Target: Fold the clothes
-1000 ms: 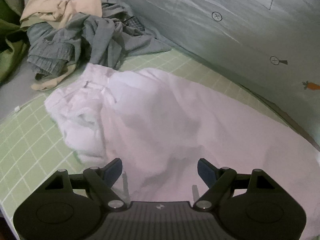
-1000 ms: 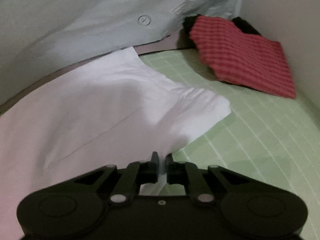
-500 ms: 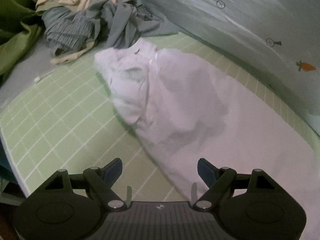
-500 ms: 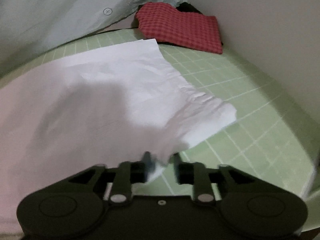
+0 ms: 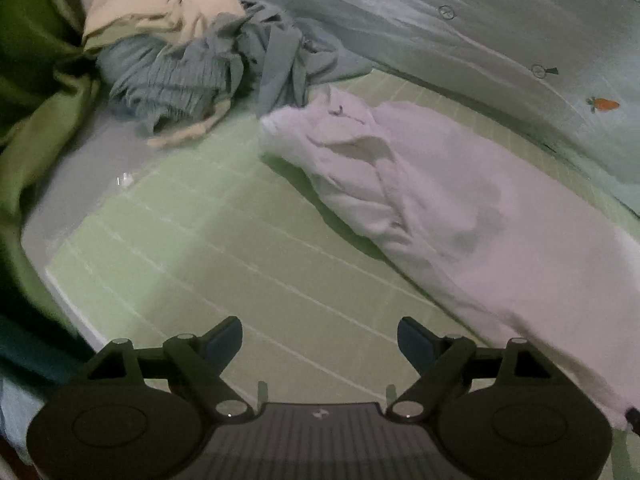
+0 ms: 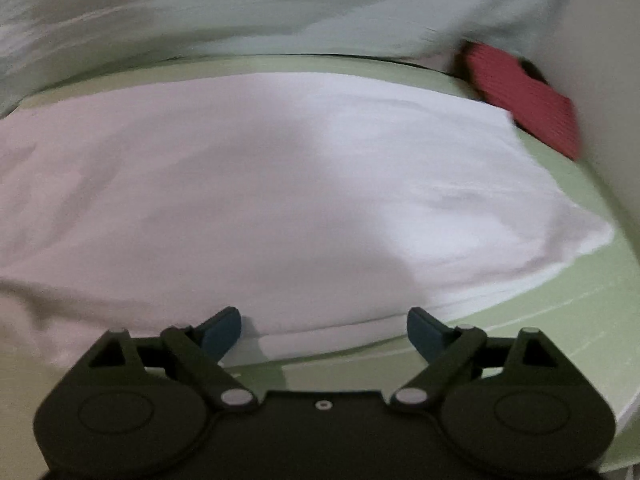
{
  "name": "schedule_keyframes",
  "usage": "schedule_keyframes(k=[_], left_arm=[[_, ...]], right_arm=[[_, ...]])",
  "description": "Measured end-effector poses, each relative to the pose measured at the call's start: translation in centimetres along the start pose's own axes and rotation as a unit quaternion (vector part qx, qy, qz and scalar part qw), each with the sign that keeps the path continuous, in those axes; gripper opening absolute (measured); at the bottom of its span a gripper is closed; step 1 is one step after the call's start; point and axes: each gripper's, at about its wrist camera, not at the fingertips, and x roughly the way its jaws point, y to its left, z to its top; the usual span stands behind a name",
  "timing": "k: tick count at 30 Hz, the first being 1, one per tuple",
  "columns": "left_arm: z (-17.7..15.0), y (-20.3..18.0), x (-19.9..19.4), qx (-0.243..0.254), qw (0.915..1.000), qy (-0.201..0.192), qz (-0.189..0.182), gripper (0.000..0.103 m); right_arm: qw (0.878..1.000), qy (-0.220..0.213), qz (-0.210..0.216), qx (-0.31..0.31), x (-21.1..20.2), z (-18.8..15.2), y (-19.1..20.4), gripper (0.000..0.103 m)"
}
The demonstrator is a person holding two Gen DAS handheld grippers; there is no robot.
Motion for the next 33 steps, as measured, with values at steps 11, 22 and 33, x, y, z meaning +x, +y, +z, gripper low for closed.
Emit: schedule_keyframes(k=[11, 22, 33], left_arm=[[2.9, 5.8, 2.0, 0.050, 0.9984, -0.006, -0.027, 0.086], [3.9, 7.1, 3.6, 0.064, 0.9967, 0.009, -0.049, 0.086], [4.1, 9.1, 4.2, 0.036, 0.9981, 0.017, -0.046, 0.086]], right_arm=[[1.000, -0.008, 0.000, 0.015, -2.4, -0.6, 10.2, 0.093], [0.999, 0.007, 0.025, 0.038, -0.2, 2.3, 12.4, 0.101], [0.996, 0.010, 0.085, 0.036, -2.3, 1.8, 16.8, 0.093]])
